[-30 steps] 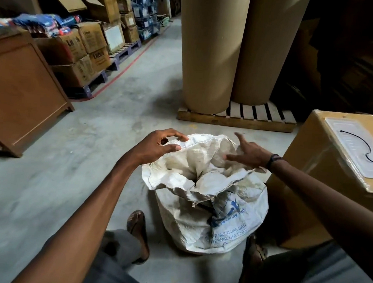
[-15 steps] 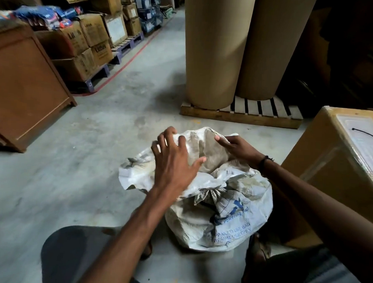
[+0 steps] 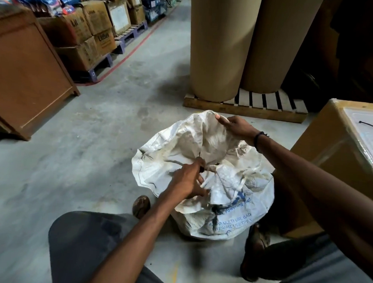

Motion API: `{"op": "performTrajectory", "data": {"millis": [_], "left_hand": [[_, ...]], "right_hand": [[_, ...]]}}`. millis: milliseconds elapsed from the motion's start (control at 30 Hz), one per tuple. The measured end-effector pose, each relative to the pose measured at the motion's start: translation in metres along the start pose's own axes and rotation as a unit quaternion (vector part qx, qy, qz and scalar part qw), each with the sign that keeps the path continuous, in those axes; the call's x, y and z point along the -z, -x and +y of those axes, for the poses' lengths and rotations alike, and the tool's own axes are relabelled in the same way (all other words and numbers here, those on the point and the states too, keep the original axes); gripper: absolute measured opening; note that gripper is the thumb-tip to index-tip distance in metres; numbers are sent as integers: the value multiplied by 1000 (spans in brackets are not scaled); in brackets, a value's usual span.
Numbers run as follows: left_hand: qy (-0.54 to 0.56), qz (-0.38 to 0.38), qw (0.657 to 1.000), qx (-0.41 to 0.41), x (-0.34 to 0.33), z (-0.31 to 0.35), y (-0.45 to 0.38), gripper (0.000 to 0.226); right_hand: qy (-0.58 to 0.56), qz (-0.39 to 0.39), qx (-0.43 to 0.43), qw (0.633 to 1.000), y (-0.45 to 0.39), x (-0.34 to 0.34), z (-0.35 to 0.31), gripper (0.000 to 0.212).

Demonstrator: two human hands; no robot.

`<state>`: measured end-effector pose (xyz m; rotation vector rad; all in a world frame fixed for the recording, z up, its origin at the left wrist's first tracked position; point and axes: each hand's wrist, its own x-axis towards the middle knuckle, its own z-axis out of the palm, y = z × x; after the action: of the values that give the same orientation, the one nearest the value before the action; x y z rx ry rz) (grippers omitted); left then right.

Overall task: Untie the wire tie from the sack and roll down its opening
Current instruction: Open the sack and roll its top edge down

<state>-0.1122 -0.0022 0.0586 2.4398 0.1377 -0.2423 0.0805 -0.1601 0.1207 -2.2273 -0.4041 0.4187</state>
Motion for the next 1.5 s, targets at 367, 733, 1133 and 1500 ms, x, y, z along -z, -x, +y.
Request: {"op": "performTrajectory", "data": {"millis": [367,733,1133,1500], "left_hand": [[-174,-308,935,28,76,-33,4,58],[-35,34,998,39,59,-57,-55,132],[-12,-85,996,10,13,-50,-77,122],[-86,-211,966,-125,8,-58,-74,55]], "right_hand": [[-156,176,-142,961,-33,25,12,91],[215,305,252,893,2,-38,-16,48],[382,-260,163,872,-57,-70,48,79],[466,-183,252,828,-98,-73,49,66]]}}
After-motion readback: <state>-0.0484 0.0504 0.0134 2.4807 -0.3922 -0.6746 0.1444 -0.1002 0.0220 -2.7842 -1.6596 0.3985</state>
